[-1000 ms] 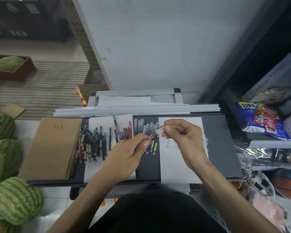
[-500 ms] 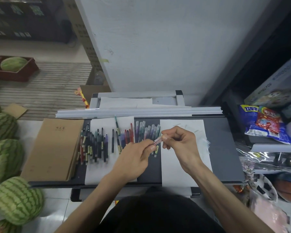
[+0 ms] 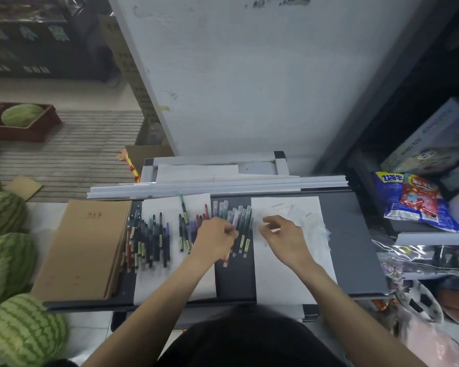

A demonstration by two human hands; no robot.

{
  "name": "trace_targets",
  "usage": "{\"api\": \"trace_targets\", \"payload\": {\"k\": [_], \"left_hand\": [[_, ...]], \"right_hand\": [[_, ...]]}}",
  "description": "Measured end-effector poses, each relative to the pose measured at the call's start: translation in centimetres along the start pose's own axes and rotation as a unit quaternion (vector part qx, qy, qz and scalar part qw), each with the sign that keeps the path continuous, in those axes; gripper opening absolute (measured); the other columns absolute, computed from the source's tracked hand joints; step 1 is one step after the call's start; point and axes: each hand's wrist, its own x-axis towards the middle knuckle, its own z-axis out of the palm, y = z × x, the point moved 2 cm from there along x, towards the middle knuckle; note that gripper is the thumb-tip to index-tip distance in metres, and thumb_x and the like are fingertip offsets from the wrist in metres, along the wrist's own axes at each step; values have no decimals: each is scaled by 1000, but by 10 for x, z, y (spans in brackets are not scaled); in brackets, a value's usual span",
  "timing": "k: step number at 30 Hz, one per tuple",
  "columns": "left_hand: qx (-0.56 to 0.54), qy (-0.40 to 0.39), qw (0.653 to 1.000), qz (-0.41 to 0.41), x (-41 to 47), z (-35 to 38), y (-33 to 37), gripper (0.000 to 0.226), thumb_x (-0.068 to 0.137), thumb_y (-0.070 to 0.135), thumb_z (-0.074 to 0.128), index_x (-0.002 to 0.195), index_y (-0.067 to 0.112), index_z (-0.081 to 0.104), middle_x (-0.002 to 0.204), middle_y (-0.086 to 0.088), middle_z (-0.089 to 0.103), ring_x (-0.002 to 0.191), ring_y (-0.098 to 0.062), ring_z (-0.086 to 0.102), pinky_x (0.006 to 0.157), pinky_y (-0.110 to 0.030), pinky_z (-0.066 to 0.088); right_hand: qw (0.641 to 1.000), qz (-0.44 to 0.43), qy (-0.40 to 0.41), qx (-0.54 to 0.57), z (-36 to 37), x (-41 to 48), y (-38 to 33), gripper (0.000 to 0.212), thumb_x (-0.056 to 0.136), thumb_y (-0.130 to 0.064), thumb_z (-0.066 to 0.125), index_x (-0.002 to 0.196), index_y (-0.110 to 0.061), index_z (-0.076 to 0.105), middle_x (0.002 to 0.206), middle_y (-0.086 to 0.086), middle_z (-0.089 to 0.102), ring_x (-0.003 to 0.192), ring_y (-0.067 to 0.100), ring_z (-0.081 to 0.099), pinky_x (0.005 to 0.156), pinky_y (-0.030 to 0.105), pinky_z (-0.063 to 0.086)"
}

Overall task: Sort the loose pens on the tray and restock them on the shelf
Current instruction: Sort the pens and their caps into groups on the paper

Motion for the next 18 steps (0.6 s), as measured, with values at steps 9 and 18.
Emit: {"api": "trace_targets", "payload": {"k": [9, 18], "left_hand": [[47, 41, 996, -58, 42, 9, -3, 29, 93, 23, 70, 68, 6, 68, 61, -2, 63, 60, -15, 59, 70, -28, 52], [3, 45, 997, -67, 46, 24, 2, 26, 91, 28, 79, 82, 7, 66, 76, -7, 69, 75, -23, 70, 73, -34, 58]], "right_hand": [[963, 35, 29, -264, -40, 18, 53, 32, 95, -22, 58, 124, -9, 63, 118, 9, 65, 101, 28, 65, 81, 39, 55], [939, 64, 2, -338, -35, 30, 42, 13, 97, -24, 49, 91, -12, 50, 95, 9, 60, 91, 35, 61, 71, 36, 46]]}}
